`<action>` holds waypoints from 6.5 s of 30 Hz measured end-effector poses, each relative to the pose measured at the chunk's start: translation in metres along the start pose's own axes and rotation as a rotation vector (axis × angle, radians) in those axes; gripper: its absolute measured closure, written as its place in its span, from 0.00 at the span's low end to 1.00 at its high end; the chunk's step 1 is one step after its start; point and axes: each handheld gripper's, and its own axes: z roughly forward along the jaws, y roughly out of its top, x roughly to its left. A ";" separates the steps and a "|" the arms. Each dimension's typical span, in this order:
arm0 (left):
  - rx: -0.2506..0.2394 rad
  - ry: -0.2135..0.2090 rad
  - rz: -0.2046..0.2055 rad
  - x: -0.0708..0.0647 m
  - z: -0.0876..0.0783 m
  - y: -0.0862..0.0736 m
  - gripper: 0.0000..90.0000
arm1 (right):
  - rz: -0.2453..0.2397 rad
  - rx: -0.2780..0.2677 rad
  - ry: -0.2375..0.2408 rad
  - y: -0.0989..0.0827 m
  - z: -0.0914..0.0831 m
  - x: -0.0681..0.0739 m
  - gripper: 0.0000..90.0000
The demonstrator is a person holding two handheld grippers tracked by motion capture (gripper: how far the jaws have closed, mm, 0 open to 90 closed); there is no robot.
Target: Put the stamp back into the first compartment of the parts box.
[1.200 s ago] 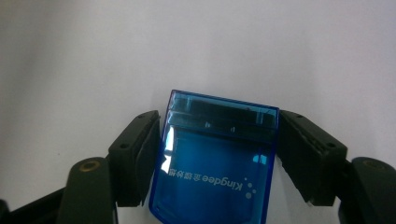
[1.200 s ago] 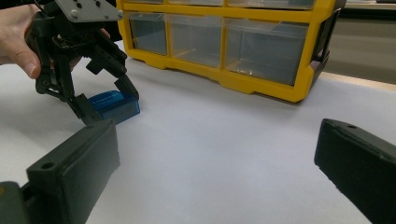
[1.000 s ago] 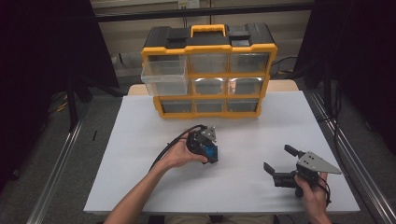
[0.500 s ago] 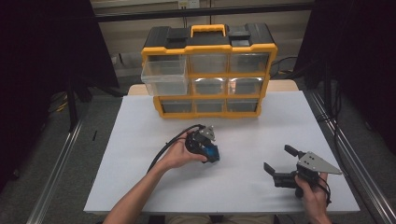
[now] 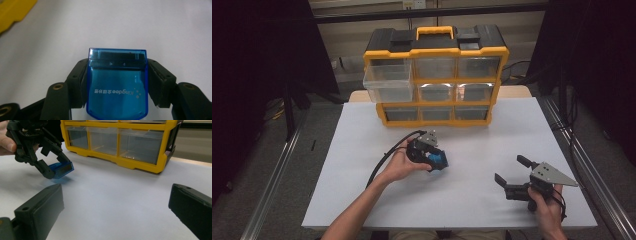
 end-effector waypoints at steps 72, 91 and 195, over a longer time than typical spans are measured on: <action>-0.489 0.197 -0.026 -0.031 -0.131 0.029 0.46 | 0.004 -0.034 0.002 0.002 -0.003 0.000 0.00; -0.497 0.229 -0.026 -0.028 -0.178 0.038 0.46 | 0.003 -0.036 0.002 0.002 -0.005 0.000 0.00; -0.053 0.376 -0.200 0.082 -0.265 0.120 0.46 | 0.015 -0.038 -0.002 0.002 -0.004 -0.001 0.00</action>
